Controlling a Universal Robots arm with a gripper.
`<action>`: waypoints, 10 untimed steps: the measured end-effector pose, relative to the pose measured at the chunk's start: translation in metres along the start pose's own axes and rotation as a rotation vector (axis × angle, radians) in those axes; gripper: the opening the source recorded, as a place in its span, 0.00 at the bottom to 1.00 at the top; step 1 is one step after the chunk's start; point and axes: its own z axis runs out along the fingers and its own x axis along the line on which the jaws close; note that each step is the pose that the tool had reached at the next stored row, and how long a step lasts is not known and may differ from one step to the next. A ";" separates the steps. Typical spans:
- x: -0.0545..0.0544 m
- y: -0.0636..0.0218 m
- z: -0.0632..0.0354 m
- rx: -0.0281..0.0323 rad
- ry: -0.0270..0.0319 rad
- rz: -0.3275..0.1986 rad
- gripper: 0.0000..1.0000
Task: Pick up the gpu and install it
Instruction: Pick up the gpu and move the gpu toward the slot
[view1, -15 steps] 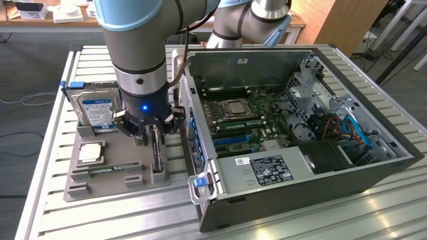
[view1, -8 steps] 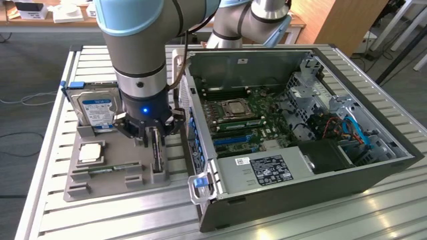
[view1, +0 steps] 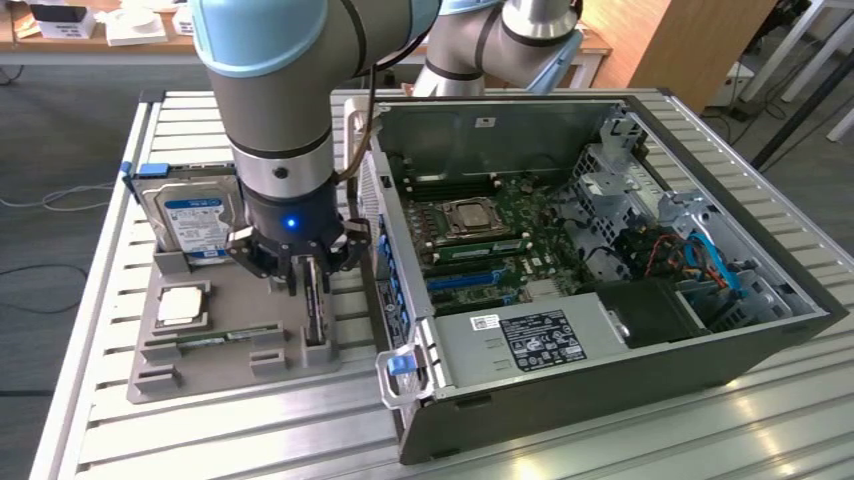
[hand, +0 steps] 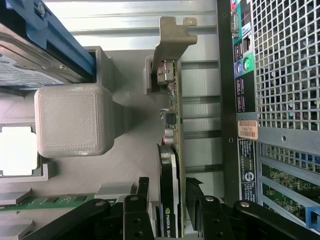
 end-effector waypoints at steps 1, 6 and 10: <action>0.000 0.0001 0.0002 0.0001 0.0002 0.000 0.43; 0.000 0.0006 0.0008 -0.0001 -0.0001 0.000 0.43; 0.000 0.0017 0.0014 -0.0001 0.0001 0.000 0.43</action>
